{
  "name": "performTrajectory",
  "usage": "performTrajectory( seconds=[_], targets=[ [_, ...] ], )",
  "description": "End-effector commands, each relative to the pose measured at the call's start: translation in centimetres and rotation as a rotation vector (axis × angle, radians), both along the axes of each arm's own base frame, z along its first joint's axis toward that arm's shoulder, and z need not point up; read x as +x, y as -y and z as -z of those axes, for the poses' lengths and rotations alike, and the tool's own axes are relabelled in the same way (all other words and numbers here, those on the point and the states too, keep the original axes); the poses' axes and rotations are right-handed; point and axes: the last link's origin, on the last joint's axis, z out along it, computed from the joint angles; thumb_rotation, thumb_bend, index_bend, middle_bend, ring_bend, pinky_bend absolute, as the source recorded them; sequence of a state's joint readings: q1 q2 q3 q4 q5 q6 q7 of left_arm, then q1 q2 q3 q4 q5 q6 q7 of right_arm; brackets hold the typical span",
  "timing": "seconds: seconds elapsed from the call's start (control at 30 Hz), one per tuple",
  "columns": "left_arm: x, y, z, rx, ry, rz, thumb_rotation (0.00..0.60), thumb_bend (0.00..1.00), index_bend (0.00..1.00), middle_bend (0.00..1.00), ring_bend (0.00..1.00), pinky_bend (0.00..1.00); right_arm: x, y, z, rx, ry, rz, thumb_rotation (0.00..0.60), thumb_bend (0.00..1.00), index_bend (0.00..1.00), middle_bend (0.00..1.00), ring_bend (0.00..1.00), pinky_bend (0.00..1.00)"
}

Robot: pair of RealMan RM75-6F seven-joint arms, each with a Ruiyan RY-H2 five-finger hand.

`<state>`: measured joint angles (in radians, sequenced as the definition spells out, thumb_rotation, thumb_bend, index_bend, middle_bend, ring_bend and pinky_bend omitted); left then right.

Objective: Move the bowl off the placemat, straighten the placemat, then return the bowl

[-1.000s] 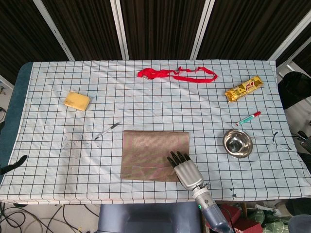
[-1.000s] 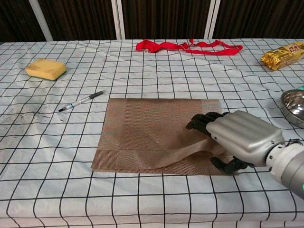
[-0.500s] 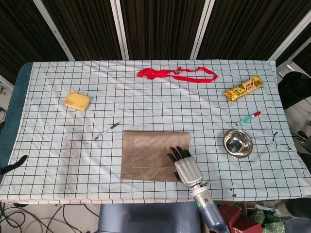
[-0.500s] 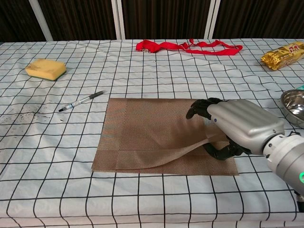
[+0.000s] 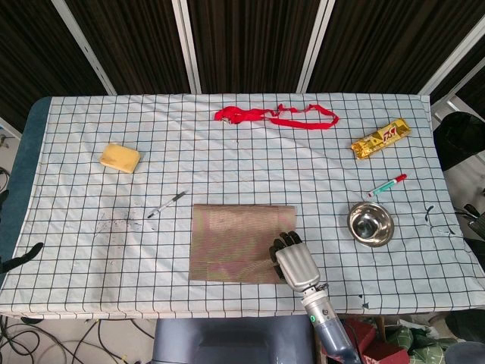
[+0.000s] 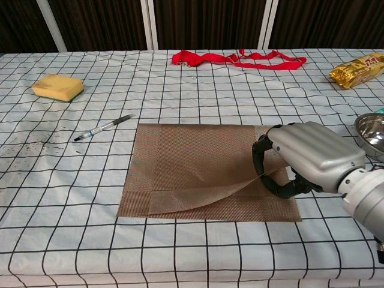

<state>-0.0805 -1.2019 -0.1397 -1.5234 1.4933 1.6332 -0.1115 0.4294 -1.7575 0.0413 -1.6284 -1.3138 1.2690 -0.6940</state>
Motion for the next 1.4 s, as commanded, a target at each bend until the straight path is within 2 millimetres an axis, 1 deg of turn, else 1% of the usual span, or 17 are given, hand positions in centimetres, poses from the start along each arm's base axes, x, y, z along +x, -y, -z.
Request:
performTrajectory(
  seconds=[0.03,0.13,0.4,0.53,0.67,0.87,1.03,1.1,1.17,1.23,1.37,1.4],
  targets=[
    [0.0,0.0,0.0,-0.001,0.0,0.0,0.6,0.02,0.0,0.0,0.0,0.0,-0.1,0.0,-0.2,-0.003,0.004,0.0,0.6,0.4,0.68,0.37,0.21,0.21],
    [0.0,0.0,0.0,-0.001,-0.001,0.001,0.6,0.02,0.0,0.0,0.0,0.0,-0.1,0.0,-0.3,-0.003,0.013,-0.005,0.6,0.4,0.68,0.37,0.21,0.21],
    [0.0,0.0,0.1,-0.005,0.003,-0.001,0.6,0.02,0.0,0.0,0.0,0.0,0.6,0.0,-0.6,0.004,0.039,-0.019,0.6,0.5,0.71,0.37,0.21,0.21],
    [0.0,-0.1,0.1,-0.007,0.007,-0.005,0.6,0.02,0.0,0.0,0.0,0.0,1.6,0.4,-0.8,0.009,0.062,-0.029,0.6,0.5,0.71,0.37,0.21,0.21],
    [-0.1,-0.1,0.0,-0.009,0.017,-0.01,0.6,0.02,0.0,0.0,0.0,0.0,3.4,1.4,-1.2,0.01,0.122,-0.012,0.6,0.5,0.72,0.37,0.21,0.21],
    [-0.1,-0.2,-0.1,-0.018,0.032,-0.021,0.6,0.02,0.0,0.0,0.0,0.0,6.9,4.3,-2.5,0.005,0.247,0.059,0.6,0.5,0.72,0.37,0.21,0.21],
    [-0.2,-0.4,-0.2,-0.03,0.05,-0.035,0.6,0.02,0.0,0.0,0.0,0.0,10.0,7.6,-3.4,0.017,0.386,0.17,0.6,0.5,0.72,0.37,0.21,0.21],
    [-0.3,-0.4,-0.3,-0.03,0.056,-0.039,0.6,0.02,0.0,0.0,0.0,0.0,10.9,8.9,-3.7,0.021,0.442,0.219,0.6,0.51,0.72,0.37,0.21,0.21],
    [-0.3,-0.4,-0.4,-0.03,0.062,-0.041,0.6,0.02,0.0,0.0,0.0,0.0,11.5,10.0,-4.0,0.01,0.479,0.254,0.6,0.5,0.72,0.37,0.21,0.21],
    [-0.4,-0.5,-0.4,-0.033,0.067,-0.047,0.6,0.02,0.0,0.0,0.0,0.0,12.1,11.7,-4.3,-0.014,0.501,0.294,0.6,0.51,0.72,0.37,0.21,0.21],
    [-0.4,-0.5,-0.5,-0.039,0.073,-0.058,0.6,0.02,0.0,0.0,0.0,0.0,12.4,14.3,-4.6,-0.051,0.531,0.374,0.6,0.5,0.72,0.37,0.21,0.21],
    [-0.4,-0.5,-0.5,-0.038,0.072,-0.059,0.6,0.02,0.0,0.0,0.0,0.0,12.4,15.2,-4.7,-0.07,0.544,0.409,0.6,0.5,0.72,0.37,0.21,0.21]
  ],
)
